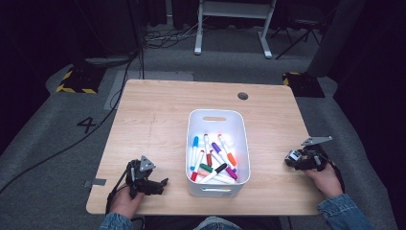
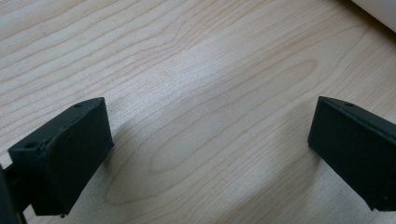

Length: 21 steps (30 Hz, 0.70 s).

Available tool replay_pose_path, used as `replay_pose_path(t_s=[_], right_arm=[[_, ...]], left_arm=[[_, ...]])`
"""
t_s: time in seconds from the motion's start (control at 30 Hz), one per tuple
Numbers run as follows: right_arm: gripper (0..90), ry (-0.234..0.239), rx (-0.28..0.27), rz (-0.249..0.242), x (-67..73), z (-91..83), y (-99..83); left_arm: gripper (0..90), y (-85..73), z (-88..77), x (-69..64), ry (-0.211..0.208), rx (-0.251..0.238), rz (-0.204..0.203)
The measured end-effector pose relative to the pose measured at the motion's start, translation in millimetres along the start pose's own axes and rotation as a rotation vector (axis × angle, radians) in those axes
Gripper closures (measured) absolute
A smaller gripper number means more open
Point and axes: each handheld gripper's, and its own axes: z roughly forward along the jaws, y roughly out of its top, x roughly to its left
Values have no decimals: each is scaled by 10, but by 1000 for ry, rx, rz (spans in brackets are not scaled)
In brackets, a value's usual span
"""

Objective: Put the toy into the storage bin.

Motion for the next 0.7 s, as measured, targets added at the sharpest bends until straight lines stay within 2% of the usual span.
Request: replay_pose_path(t_s=[0.13, 0.7], right_arm=[[244, -27, 8, 9, 28, -14, 21], [249, -15, 0, 7, 122, -120, 124]], left_arm=[[0, 0, 0, 0, 1, 0, 0], [0, 0, 0, 0, 1, 0, 0]])
